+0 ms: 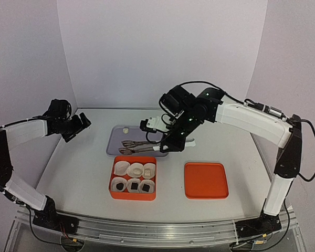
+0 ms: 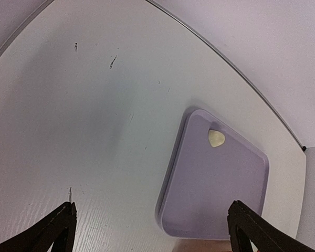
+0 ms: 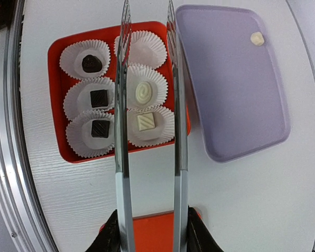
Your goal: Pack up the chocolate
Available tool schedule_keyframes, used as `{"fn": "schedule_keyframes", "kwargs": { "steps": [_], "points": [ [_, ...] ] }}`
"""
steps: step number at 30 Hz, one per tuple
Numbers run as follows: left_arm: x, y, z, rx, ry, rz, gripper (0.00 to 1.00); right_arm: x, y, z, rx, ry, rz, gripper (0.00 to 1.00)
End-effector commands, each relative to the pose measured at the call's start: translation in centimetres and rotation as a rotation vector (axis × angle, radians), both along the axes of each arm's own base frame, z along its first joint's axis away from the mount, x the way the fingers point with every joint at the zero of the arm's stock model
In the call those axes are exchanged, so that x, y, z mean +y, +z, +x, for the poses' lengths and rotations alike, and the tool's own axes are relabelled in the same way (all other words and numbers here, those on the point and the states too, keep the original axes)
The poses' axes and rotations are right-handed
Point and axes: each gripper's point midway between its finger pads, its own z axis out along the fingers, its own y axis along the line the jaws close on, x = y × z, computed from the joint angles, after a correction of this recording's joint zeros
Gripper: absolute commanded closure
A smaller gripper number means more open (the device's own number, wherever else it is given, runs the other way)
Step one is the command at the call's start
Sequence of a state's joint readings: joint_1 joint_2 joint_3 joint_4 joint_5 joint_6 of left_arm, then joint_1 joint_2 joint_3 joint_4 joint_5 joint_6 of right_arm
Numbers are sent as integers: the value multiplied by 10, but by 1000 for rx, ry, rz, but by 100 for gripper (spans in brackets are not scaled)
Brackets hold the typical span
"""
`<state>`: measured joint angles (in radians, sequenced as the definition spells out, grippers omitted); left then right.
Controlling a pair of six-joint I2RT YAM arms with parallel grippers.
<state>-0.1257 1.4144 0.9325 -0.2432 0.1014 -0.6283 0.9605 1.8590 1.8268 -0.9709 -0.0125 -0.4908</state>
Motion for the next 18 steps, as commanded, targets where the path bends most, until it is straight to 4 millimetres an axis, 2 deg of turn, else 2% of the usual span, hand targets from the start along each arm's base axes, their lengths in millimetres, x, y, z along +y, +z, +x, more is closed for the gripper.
{"fn": "schedule_keyframes", "kwargs": {
  "steps": [1, 9, 18],
  "points": [
    [2, 18, 0, -59, 12, 3, 0, 17, 18, 45, -111, -123, 49, 68],
    [3, 16, -2, -51, 24, -8, 0, 39, -8, 116, -158, -324, 47, 68],
    [1, 9, 0, -33, 24, -12, 0, 58, -43, 150, -152, -414, 56, 68]
  ]
}}
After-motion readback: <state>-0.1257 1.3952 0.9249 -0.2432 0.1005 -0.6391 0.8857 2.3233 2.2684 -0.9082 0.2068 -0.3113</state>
